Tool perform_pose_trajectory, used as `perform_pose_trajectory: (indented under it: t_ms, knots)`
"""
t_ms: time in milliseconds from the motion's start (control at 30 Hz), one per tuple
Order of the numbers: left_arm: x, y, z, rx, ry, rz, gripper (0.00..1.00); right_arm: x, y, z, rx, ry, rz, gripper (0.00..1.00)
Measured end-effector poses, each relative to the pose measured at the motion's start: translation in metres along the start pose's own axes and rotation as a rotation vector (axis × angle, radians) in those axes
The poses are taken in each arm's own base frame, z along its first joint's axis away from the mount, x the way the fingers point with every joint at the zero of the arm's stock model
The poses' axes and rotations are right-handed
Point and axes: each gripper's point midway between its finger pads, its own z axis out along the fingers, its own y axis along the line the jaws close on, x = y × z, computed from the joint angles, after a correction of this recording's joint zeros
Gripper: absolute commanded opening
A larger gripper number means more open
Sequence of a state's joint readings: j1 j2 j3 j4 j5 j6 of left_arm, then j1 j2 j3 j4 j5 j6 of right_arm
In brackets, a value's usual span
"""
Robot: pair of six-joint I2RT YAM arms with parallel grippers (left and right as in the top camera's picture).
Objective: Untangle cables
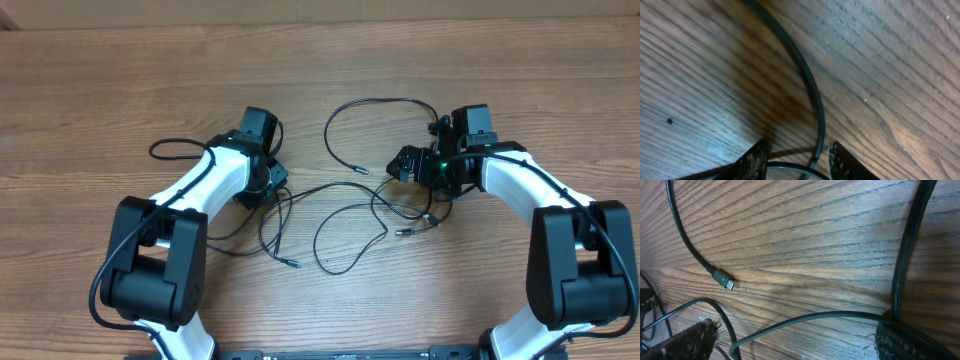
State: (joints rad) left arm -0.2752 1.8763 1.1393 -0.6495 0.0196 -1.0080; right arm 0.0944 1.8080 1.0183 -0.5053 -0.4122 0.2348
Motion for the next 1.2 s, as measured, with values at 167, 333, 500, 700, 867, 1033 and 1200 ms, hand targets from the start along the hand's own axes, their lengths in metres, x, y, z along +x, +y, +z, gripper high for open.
perform_pose_trajectory:
  t_ms: [167,333,500,700,867,1033,1200]
  knots:
    - [0.001,0.000,0.001,0.001,0.006,-0.007,0.47,0.000,0.000,0.000,0.000,0.000,0.000,1.00]
    - [0.001,0.001,-0.001,-0.007,0.013,-0.014,0.57,0.000,0.000,0.000,0.000,0.000,0.000,1.00]
    - [-0.004,0.003,-0.014,-0.043,0.036,-0.032,0.56,0.000,0.000,0.000,0.000,0.000,0.000,1.00]
    - [-0.016,-0.019,-0.035,0.004,0.020,-0.030,0.58,0.000,0.000,0.000,-0.001,0.000,0.001,1.00]
    - [-0.008,-0.022,-0.035,0.008,0.041,-0.023,0.42,0.000,0.000,0.000,-0.002,-0.001,0.000,1.00]
    - [0.001,-0.021,-0.031,0.001,0.058,-0.087,0.44,0.000,0.000,0.000,-0.002,0.000,0.000,1.00]
    - [0.014,-0.015,-0.020,-0.018,0.070,-0.122,0.44,0.000,0.000,0.000,-0.002,-0.001,0.000,1.00]
